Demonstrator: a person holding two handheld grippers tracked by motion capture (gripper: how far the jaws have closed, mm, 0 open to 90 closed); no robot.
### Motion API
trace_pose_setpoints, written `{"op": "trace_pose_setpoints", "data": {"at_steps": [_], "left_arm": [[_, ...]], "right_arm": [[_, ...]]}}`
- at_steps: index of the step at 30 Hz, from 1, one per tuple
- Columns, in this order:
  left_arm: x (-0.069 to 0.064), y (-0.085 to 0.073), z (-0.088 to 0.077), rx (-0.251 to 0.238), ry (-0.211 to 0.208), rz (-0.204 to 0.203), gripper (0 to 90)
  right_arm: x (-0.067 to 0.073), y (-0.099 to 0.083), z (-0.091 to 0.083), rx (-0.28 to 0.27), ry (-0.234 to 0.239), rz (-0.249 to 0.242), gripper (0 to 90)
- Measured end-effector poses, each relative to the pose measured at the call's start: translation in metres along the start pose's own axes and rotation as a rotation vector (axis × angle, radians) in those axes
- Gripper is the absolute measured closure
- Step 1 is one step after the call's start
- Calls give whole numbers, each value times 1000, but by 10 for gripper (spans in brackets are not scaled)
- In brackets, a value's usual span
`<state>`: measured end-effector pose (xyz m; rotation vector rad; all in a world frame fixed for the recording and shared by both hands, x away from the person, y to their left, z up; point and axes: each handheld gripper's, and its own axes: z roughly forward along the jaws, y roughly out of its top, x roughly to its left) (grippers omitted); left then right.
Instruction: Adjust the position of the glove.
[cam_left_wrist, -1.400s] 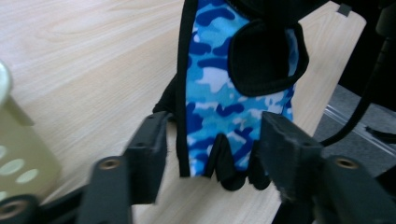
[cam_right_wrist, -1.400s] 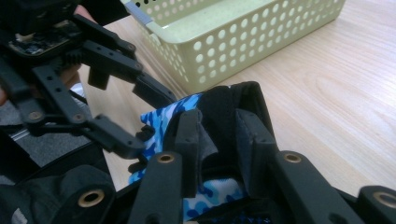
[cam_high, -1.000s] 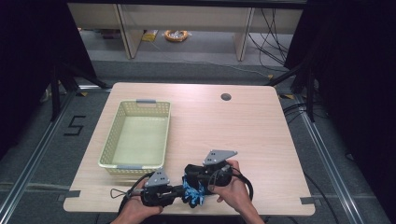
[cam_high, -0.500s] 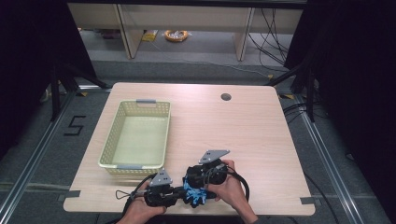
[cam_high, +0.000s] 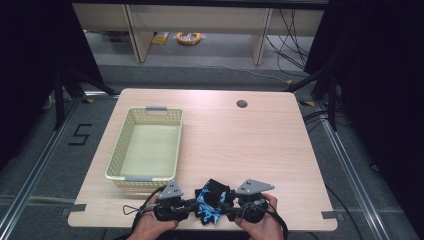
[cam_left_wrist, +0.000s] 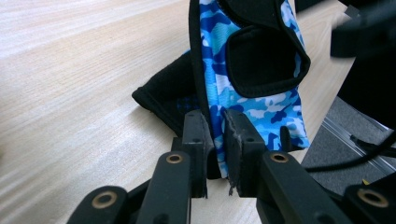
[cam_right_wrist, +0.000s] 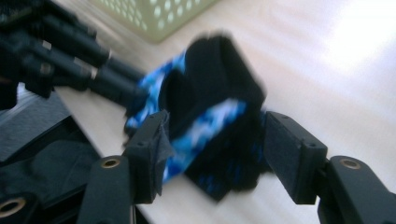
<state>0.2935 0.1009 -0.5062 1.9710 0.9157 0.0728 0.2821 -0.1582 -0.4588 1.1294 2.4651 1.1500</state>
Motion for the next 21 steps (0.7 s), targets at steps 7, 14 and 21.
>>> {"op": "trace_pose_setpoints", "data": {"at_steps": [7,14,21], "left_arm": [[-2,1,-2,3,-17,8,786],[-8,2,-5,-14,-39,-1,817],[-22,4,-13,-23,-84,31,832]], "right_arm": [[3,-15,16,60,75,75,482],[-7,-13,19,7,104,40,835],[-8,-2,7,-27,81,-19,858]]}}
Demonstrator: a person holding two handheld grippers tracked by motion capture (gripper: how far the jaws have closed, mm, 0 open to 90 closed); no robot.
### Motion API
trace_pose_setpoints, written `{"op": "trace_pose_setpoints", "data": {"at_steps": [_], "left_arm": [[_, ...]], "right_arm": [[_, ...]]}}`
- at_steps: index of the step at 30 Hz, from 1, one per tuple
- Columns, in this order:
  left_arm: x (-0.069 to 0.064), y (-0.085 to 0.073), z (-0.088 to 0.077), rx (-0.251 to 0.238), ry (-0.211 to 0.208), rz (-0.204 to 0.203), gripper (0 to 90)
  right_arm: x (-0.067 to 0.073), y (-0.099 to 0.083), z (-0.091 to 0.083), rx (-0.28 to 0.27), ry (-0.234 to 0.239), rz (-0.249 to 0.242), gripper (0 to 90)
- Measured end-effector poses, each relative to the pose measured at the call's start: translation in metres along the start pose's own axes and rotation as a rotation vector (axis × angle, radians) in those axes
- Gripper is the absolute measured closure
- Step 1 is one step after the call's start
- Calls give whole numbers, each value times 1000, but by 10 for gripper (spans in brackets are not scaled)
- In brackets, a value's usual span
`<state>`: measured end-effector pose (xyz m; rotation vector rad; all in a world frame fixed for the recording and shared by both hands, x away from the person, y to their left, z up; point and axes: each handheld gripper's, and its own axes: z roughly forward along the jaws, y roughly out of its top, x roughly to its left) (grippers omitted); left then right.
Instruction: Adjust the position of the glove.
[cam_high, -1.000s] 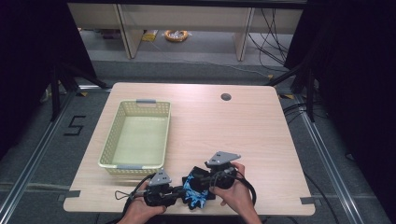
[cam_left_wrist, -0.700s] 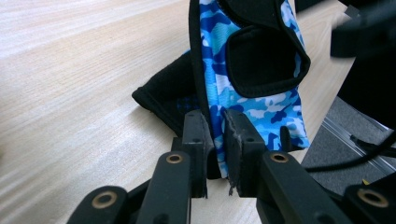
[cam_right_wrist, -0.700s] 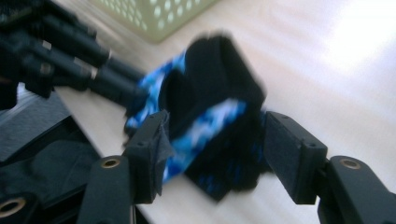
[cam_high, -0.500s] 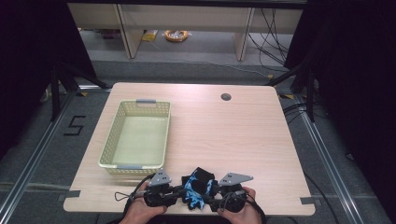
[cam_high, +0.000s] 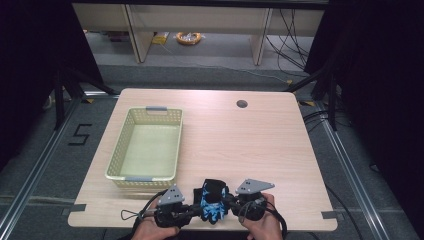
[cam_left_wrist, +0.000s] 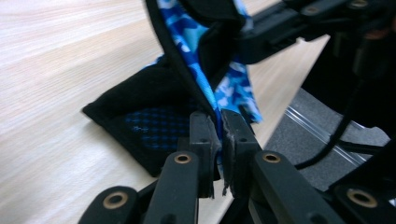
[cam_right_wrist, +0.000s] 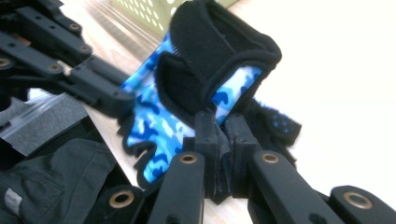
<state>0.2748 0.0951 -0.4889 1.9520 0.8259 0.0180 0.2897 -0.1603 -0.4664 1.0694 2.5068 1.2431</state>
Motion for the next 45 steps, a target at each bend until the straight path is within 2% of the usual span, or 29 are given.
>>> {"op": "trace_pose_setpoints", "data": {"at_steps": [5,6,8,9,10,11,18,19,20,21,22,23,25,27,29,30,31,32,33,34,35,36,37,38,39,41,45], "left_arm": [[-6,0,0,-7,-20,5,832],[-7,0,-1,6,-15,-9,831],[-9,0,2,-20,-28,-10,831],[-9,1,3,-22,-26,-19,830],[-9,1,3,-10,-41,-27,829],[-11,1,5,-23,-38,-45,828],[-17,-1,17,2,-42,-40,817],[-17,-1,18,13,-39,-33,817],[-18,-2,22,1,-50,-44,816],[-19,-2,23,14,-37,-44,808],[-18,-3,25,31,-57,-44,798],[-18,-5,28,32,-57,-53,792],[-17,-9,33,53,-61,-57,778],[-16,-11,35,71,-60,-63,751],[-15,-13,35,71,-56,-61,742],[-15,-12,34,72,-62,-64,732],[-14,-12,32,89,-56,-44,724],[-15,-12,31,91,-53,-45,702],[-16,-12,29,108,-63,-48,679],[-17,-13,30,86,-64,-37,679],[-18,-14,28,99,-68,-33,669],[-18,-16,26,106,-71,-36,648],[-19,-16,24,100,-71,-37,633],[-18,-16,22,103,-72,-17,619],[-18,-16,19,103,-70,-19,609],[-17,-14,13,83,-59,-18,598],[-7,-9,4,41,-32,-16,583]], "right_arm": [[0,10,1,25,2,-48,858],[0,13,2,22,-5,-65,857],[0,18,3,41,-6,-92,856],[0,21,4,45,-12,-105,855],[0,24,5,50,-9,-111,854],[-1,29,6,55,-9,-126,853],[-3,45,21,107,-1,-191,853],[-4,47,23,122,5,-199,853],[-3,48,26,132,10,-194,852],[-4,49,29,153,16,-207,851],[-3,49,33,168,25,-208,848],[-4,49,36,162,10,-216,845],[-4,48,44,187,18,-241,829],[-3,45,48,208,-6,-231,794],[-3,44,50,211,-21,-243,751],[-4,43,52,196,-16,-241,723],[-4,42,53,187,-12,-248,697],[-5,42,53,197,3,-245,674],[-6,40,54,178,0,-235,644],[-6,40,54,178,0,-235,644],[-6,39,55,171,-14,-232,622],[-7,38,55,164,-15,-246,604],[-8,38,54,176,5,-245,589],[-8,38,55,184,15,-249,574],[-8,38,55,178,11,-250,562],[-7,37,58,167,11,-245,556],[-10,39,51,127,-9,-240,545]]}}
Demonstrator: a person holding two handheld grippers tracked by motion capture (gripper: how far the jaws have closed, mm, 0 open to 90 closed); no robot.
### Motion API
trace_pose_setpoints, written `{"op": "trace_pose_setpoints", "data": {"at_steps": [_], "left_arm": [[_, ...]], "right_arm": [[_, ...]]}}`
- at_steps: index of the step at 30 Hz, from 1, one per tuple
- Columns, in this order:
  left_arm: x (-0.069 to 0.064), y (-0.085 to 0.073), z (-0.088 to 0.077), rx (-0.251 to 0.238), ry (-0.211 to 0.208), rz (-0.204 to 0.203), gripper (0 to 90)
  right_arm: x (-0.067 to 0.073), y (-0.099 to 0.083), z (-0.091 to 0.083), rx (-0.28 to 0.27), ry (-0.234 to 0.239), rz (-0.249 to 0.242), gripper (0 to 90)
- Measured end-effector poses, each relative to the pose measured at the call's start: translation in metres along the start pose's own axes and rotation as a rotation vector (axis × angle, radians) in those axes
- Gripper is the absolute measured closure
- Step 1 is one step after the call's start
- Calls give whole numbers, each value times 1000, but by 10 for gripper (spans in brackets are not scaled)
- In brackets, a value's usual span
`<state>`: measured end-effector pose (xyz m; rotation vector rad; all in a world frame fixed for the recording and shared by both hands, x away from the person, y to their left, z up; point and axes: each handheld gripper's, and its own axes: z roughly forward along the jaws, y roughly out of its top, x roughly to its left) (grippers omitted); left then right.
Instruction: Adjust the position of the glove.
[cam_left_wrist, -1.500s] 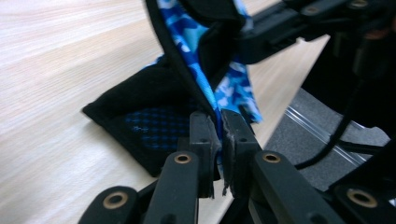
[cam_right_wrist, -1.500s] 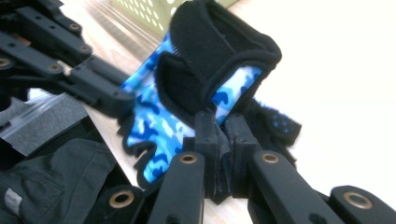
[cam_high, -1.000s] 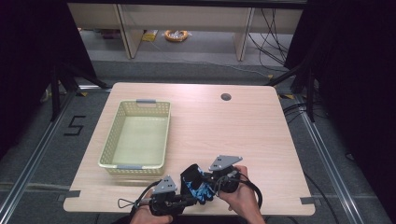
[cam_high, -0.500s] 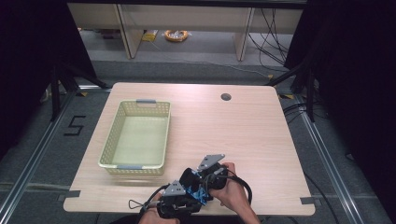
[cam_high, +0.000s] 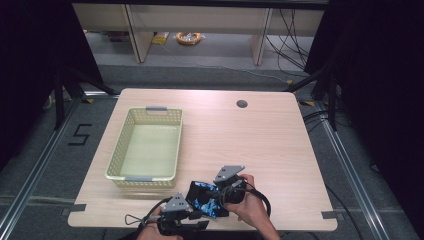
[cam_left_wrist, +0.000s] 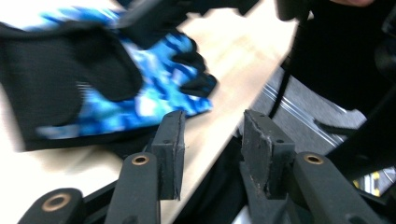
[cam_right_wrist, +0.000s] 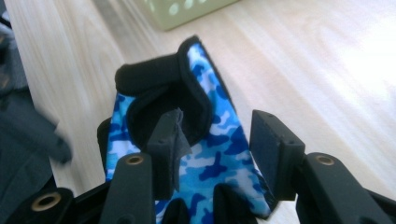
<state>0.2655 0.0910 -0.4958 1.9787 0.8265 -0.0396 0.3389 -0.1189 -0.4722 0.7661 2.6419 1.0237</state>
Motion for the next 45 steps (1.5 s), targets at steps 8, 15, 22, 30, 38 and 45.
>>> {"op": "trace_pose_setpoints", "data": {"at_steps": [8,15,22,30,38,45], "left_arm": [[31,7,-19,-59,162,27,530],[39,7,-12,-15,172,16,450],[41,9,3,35,185,79,417],[37,13,3,51,203,172,792],[26,22,-13,-30,101,71,842],[8,15,-7,-35,24,7,838]], "right_arm": [[-7,-17,-28,3,-46,113,540],[-6,-37,-22,16,-23,169,529],[4,-39,-9,73,0,172,696],[5,-35,-15,75,8,111,871],[-1,-29,-41,-17,31,129,871],[-5,-30,-52,17,9,85,871]]}}
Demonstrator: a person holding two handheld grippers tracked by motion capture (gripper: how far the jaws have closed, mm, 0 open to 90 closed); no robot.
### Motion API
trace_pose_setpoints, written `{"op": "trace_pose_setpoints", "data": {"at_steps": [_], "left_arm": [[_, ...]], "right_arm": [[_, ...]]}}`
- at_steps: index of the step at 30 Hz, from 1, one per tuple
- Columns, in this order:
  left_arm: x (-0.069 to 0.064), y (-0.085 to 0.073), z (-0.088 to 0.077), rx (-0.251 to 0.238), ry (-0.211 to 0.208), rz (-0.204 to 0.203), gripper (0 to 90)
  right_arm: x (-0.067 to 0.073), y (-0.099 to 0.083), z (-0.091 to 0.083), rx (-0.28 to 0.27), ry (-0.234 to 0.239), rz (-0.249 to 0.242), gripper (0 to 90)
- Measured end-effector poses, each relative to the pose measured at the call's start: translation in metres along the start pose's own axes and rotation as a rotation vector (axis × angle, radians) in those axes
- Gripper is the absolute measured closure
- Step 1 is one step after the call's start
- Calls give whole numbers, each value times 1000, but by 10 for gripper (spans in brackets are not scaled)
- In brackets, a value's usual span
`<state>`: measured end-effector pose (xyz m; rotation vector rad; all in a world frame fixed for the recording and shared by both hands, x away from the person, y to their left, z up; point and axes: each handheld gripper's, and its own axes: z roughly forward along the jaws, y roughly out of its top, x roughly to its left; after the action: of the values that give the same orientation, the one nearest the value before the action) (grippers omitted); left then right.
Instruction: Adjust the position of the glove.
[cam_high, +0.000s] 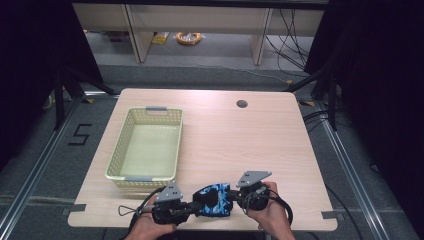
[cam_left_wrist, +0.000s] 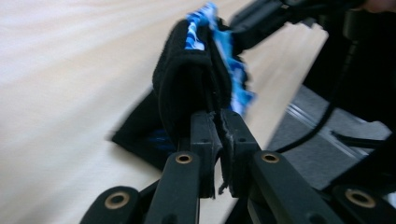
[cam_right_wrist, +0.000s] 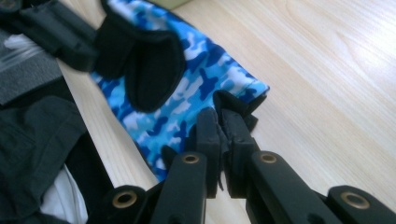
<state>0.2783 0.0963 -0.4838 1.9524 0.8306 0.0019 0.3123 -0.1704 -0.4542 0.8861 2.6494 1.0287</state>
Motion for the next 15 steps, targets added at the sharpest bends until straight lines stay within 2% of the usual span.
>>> {"op": "trace_pose_setpoints", "data": {"at_steps": [1,3,4,6,7,8,10,11,13,14,15], "left_arm": [[-5,-4,5,13,-24,3,837],[-9,-8,9,30,-25,7,837],[-10,-9,10,28,-33,-2,837],[-9,-9,9,32,-52,-32,837],[-9,-10,8,28,-64,-48,837],[-10,-10,7,16,-61,-63,837],[-9,-10,5,25,-67,-60,836],[-6,-11,6,18,-67,-85,833],[-1,-12,8,27,-68,-111,829],[3,-13,10,28,-57,-117,826],[6,-14,11,34,-57,-138,824]], "right_arm": [[0,-1,0,3,3,18,871],[-1,-4,1,8,8,10,871],[-1,-4,1,17,14,18,871],[-3,-5,0,23,33,-6,870],[-1,-5,0,20,31,25,870],[0,-5,-1,14,31,14,870],[1,-3,-4,34,50,10,869],[2,-2,-5,34,51,14,868],[2,-2,-5,50,62,17,866],[2,-4,-3,42,46,27,865],[1,-4,-3,54,60,22,864]]}}
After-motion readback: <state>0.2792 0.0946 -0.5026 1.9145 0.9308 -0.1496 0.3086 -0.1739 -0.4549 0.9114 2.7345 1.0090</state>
